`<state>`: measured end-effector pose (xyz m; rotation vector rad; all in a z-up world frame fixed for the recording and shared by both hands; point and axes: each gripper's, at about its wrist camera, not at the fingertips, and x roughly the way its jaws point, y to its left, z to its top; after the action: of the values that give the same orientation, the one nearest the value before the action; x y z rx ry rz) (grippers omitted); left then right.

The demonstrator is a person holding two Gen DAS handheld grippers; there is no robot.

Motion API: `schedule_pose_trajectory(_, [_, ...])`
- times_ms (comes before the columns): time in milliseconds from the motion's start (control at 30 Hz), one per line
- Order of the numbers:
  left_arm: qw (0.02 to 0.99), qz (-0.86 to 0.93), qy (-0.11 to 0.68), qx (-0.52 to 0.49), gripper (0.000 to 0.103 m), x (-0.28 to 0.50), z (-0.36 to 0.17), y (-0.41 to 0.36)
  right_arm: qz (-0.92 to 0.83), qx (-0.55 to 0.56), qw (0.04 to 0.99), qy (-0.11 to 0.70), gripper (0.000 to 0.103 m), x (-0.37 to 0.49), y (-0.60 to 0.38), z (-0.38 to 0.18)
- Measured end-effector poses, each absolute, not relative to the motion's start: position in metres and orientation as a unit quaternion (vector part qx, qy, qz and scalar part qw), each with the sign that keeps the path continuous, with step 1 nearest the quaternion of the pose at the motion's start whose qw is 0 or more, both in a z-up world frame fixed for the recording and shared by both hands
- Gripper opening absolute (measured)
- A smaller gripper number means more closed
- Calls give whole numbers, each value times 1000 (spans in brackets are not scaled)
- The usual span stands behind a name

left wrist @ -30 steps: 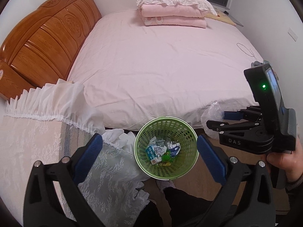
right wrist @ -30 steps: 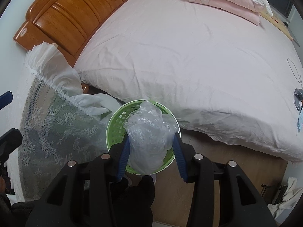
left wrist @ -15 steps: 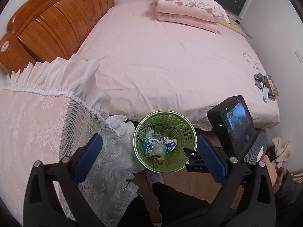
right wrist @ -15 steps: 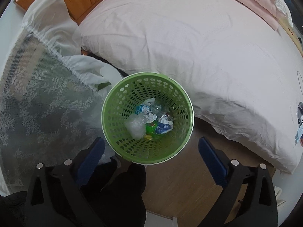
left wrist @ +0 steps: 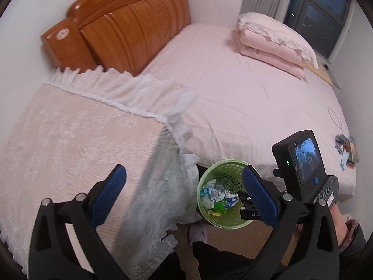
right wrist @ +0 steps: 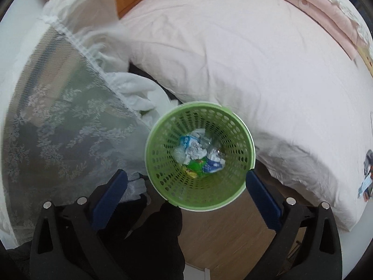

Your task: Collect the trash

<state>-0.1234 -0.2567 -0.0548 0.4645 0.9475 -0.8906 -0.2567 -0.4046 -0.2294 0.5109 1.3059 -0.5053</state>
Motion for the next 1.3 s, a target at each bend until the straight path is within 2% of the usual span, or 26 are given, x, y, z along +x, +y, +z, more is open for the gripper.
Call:
schedule_pose_trajectory(100, [818,-346,419,189,95,-94,-28,-217,-196,181,778,568,100,-208,-384,-188])
schedule_pose_trajectory(367, [924,-132,339,119,95,-36,62,-86,-59,46,897,436,100,-97,-286,-30])
schedule_pose_trajectory(500, [958,-21,276,75,95,-31,111,-30,-16,6,942,334,100,-84,-239,56])
schedule_pose_trajectory(633, [968,25,247,40,95,-32,141,8,20,-7,964,267,101,-85,-208,116])
schedule_pose_trajectory(833, [966,49,252,4,95,-31,144,41,41,-12,972,229,101,-83,-179,146])
schedule_pose_trajectory(1300, [959,16,284,-1,95,-7,121,37,42,14,961,272,101,-50,-162,134])
